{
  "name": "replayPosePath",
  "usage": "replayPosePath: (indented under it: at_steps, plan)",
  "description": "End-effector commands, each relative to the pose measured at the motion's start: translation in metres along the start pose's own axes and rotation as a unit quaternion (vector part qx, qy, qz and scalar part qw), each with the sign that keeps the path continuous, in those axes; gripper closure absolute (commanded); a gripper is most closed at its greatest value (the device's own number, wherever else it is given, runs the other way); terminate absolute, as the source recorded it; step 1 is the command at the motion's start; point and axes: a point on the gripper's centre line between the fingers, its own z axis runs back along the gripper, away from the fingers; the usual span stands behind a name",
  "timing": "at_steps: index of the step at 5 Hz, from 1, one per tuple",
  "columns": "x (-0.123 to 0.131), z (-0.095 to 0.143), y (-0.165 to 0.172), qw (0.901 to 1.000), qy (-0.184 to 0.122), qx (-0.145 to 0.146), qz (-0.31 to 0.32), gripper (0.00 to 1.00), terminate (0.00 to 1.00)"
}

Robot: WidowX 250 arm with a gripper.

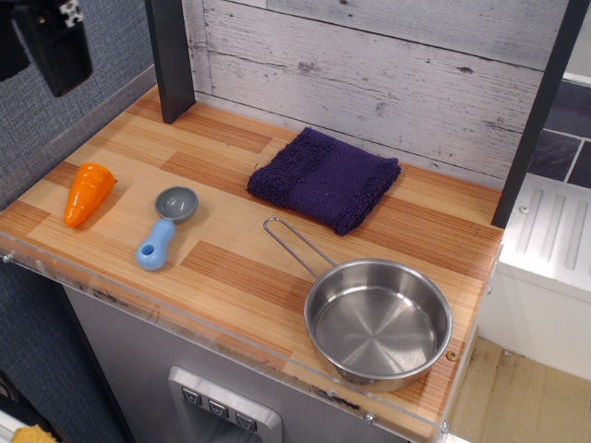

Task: Move the spoon to the right of the carrot.

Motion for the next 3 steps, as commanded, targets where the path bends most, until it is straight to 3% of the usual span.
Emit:
replayPosePath:
  at_steps: [1,2,3]
  plan:
    - [0.0161,0.0219,-0.0079,0.9998,-0.018,0.013,0.000,0.00,0.00]
    - [0.0161,0.0219,-0.0079,0.9998,-0.018,0.013,0.000,0.00,0.00]
    - [0.0161,0.0219,-0.0079,0.9998,-0.018,0.013,0.000,0.00,1.00]
